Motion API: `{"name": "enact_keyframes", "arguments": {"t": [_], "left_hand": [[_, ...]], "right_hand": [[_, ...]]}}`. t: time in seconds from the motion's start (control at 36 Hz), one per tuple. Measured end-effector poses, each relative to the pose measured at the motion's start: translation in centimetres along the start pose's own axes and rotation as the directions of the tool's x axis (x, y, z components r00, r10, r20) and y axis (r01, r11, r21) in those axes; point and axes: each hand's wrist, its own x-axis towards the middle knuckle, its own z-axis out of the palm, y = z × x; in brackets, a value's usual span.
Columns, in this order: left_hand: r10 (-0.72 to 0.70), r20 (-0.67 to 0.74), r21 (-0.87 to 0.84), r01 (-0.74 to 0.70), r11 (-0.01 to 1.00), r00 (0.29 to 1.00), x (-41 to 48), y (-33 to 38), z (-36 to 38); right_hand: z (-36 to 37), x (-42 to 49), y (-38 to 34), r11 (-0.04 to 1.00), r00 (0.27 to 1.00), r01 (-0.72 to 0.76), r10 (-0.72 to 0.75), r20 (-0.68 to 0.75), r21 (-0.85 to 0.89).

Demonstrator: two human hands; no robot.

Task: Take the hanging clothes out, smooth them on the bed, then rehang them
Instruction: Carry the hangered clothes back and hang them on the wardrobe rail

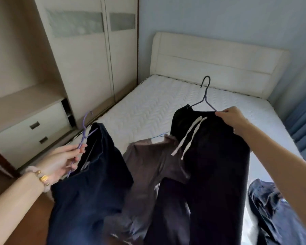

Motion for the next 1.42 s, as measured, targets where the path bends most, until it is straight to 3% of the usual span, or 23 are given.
{"name": "enact_keyframes", "arguments": {"t": [0.17, 0.31, 0.56, 0.81, 1.11, 1.42], "left_hand": [[0.068, 0.024, -0.02, -0.067, 0.998, 0.997, -1.1, 0.8, -1.2], [0.104, 0.048, -0.025, -0.103, 0.994, 0.993, -1.2, 1.1, -0.6], [0.105, 0.13, -0.003, -0.106, 0.994, 0.986, 0.2, 1.4, 4.0], [0.14, 0.207, -0.063, -0.13, 0.99, 0.968, 1.8, 7.2, 10.1], [0.325, 0.205, -0.135, -0.302, 0.944, 0.923, -0.4, 15.6, 14.1], [0.441, 0.014, -0.147, -0.435, 0.888, 0.897, -4.9, 17.5, 7.1]], "right_hand": [[-2.2, -2.0, -1.9, 0.994, 0.989, -0.11, 0.108, -0.104, -0.016], [-4.7, -2.8, -1.3, 0.988, 0.976, -0.121, 0.1, -0.192, -0.096], [-8.0, -3.1, 0.5, 0.995, 0.973, -0.098, 0.101, -0.206, 0.023], [-13.8, -4.3, -2.0, 0.978, 0.967, -0.05, 0.097, -0.234, 0.201], [-19.4, -6.1, -9.3, 0.933, 0.957, 0.212, -0.138, -0.253, 0.29], [-12.3, -5.9, -15.2, 0.875, 0.915, 0.387, -0.402, -0.008, 0.292]]}}
